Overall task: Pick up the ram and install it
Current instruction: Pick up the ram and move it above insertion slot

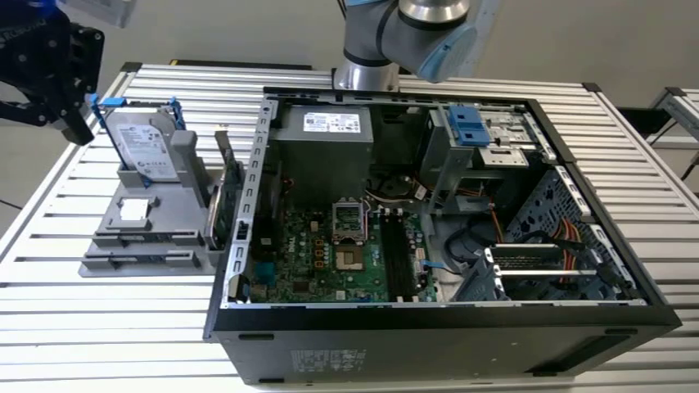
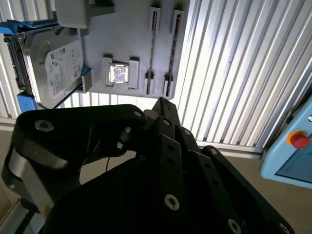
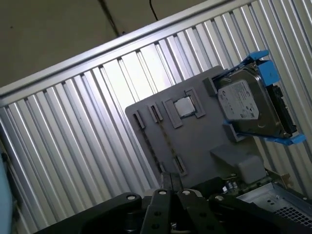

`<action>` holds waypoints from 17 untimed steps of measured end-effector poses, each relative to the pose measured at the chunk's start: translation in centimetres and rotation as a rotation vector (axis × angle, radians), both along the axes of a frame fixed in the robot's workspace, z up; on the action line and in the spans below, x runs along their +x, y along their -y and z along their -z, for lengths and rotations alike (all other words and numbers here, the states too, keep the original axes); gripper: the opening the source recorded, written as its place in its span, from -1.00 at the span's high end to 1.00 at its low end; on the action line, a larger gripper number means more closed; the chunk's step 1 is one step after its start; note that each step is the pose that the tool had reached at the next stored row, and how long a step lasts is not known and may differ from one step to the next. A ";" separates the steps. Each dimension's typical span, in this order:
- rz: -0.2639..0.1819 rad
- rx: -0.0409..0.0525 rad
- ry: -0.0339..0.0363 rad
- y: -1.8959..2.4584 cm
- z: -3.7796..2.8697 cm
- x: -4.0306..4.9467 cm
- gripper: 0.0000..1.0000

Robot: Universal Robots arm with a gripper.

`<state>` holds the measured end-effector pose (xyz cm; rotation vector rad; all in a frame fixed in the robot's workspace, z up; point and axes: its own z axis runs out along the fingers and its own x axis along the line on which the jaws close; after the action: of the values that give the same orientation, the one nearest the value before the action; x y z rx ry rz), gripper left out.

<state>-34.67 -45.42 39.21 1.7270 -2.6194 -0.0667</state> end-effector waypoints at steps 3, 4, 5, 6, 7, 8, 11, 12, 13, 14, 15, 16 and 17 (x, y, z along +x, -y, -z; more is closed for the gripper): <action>-0.034 0.0001 0.0142 0.00 0.01 0.00 1.00; -0.046 0.0001 0.0189 0.00 0.01 0.00 1.00; -0.057 0.0000 0.0227 0.00 0.01 0.00 1.00; -0.068 0.0000 0.0247 0.00 0.01 0.01 1.00; -0.079 0.0001 0.0267 0.00 0.03 0.01 1.00; -0.091 0.0002 0.0288 0.00 0.03 0.00 1.00; -0.132 0.0004 0.0351 0.00 0.03 0.00 1.00; -0.145 0.0005 0.0371 0.00 0.04 0.00 1.00; -0.158 0.0007 0.0388 0.00 0.04 0.00 1.00; -0.170 0.0009 0.0398 0.00 0.05 0.00 1.00; -0.182 0.0010 0.0402 0.00 0.05 0.01 1.00; -0.194 0.0012 0.0408 0.00 0.05 0.00 1.00; -0.206 0.0014 0.0411 0.00 0.05 0.00 1.00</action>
<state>-34.66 -45.42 39.16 2.0077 -2.4515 -0.0325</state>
